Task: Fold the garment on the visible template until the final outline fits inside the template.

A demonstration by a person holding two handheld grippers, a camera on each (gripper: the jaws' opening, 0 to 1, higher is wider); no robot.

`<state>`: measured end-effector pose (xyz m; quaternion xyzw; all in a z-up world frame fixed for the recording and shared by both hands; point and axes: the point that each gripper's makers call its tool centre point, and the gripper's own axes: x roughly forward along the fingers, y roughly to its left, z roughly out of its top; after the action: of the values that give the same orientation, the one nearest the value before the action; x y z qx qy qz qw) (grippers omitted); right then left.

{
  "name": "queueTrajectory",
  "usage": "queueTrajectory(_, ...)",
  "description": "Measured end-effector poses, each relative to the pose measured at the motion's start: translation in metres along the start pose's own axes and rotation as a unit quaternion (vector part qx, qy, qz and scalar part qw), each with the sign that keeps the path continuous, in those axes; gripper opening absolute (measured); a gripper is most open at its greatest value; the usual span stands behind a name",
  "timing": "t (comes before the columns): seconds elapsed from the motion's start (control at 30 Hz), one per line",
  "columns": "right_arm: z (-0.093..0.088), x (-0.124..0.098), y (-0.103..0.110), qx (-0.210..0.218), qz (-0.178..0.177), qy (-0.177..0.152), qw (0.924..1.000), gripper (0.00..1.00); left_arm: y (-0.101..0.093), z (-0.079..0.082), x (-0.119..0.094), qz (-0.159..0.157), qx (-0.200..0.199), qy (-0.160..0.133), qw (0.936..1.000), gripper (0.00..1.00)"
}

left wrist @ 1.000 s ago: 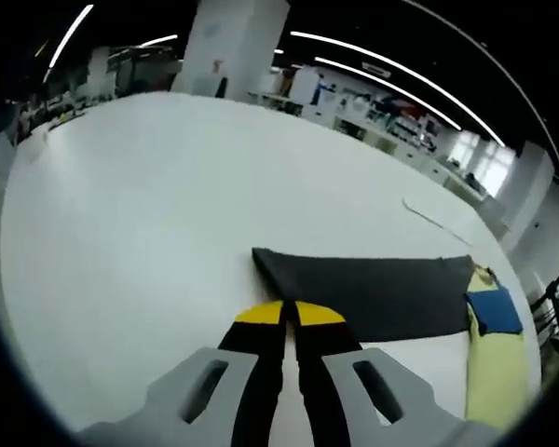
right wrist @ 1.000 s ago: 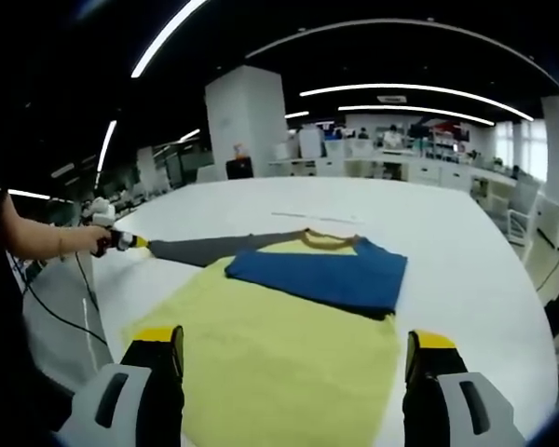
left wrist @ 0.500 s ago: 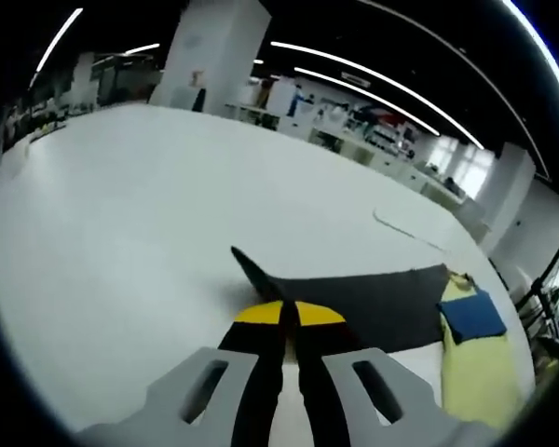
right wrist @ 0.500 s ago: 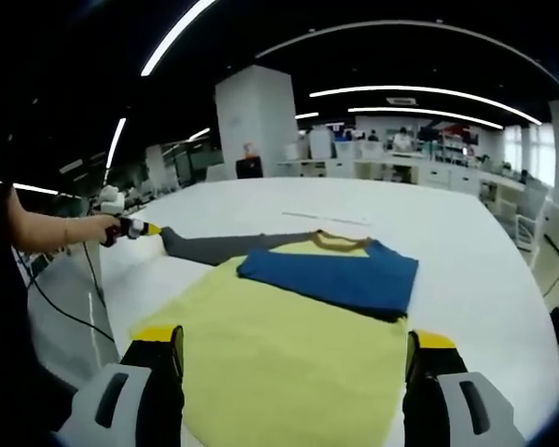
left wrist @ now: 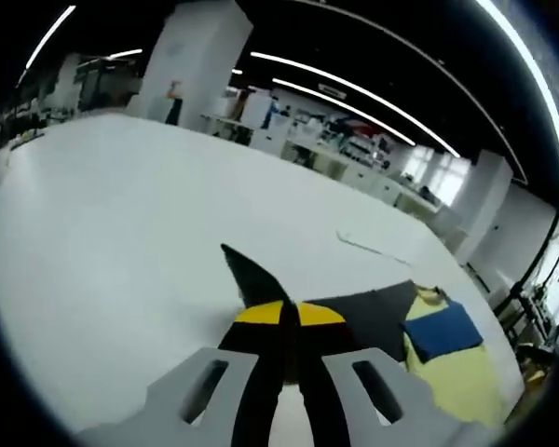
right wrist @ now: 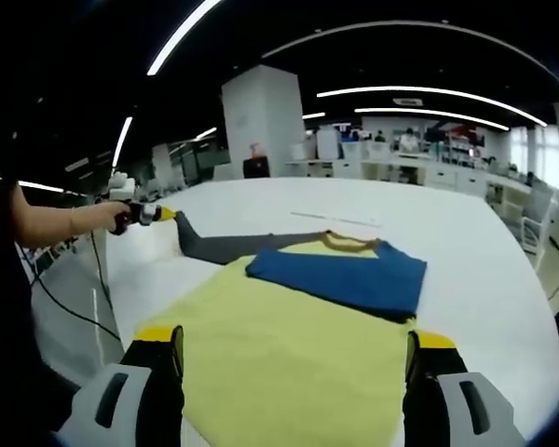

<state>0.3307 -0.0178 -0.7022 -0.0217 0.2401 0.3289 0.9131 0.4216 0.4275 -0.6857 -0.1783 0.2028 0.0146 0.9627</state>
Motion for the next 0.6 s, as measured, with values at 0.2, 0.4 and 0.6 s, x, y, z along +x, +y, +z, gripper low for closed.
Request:
queueTrajectory(0.2,0.001,0.000,0.003,-0.002,0.004,-0.001,1.0000,0.99,-0.015,0.005,0.003,-0.015,0.005,-0.007,0.9999,0.00)
queueTrajectory(0.4,0.001,0.001,0.006,-0.002,0.010,0.002,0.9999,0.99,-0.035,0.003,0.008,-0.029,0.015,-0.002,0.9995,0.00)
queueTrajectory(0.6,0.001,0.001,0.009,-0.002,0.015,0.002,0.9999,0.99,-0.060,0.001,0.014,-0.055,0.019,0.002,0.9983,0.00)
